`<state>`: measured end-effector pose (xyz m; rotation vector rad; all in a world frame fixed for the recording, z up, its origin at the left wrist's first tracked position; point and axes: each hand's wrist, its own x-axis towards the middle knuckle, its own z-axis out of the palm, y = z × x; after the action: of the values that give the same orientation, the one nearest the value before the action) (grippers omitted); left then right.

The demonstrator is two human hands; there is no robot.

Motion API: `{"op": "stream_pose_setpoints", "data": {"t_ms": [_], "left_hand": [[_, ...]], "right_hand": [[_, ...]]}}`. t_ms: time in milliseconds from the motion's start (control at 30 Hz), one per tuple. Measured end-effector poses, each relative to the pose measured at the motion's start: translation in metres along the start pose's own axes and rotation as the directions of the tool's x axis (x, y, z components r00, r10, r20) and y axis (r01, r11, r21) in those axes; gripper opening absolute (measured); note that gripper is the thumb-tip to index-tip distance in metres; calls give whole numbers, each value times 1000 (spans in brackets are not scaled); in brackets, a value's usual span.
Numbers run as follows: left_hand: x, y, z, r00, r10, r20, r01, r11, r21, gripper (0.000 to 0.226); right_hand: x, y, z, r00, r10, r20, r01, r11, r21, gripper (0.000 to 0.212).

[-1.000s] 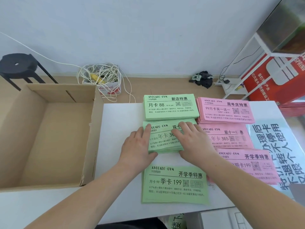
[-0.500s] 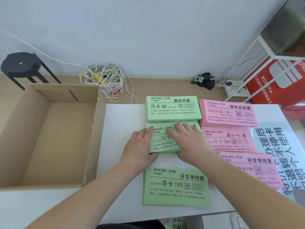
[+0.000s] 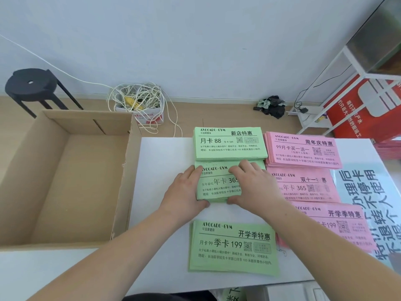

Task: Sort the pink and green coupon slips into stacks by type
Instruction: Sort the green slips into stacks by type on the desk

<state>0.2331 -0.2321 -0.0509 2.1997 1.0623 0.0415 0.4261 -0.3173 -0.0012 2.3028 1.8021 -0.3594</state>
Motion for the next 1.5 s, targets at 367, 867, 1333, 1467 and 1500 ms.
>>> {"op": "stream_pose_setpoints", "data": {"t_ms": [367,867,1333,1467,1500], "left_hand": [[-24,-5,4,996,4,-88,-11,997,-80,79],[-107,-11,55,849,511,137,-513,733,447,65],[-72,1,53,877,480,29,-434,762,481,54],[-88,-8,51,944,315,-102,-254,888,384,65],[-91,-10,51,949,289,-123,-226,900,374,64]], "right_hand": [[-32,-9,1,999,-25,-30,25,1000,18,73],[-130,-11,65,954,-299,13,297,940,-170,55],[-110,-3,65,971,-174,-165,155,980,-121,44],[-109,5,62,971,-174,-163,156,981,-114,55],[-107,7,61,971,-170,-169,151,982,-115,57]]}}
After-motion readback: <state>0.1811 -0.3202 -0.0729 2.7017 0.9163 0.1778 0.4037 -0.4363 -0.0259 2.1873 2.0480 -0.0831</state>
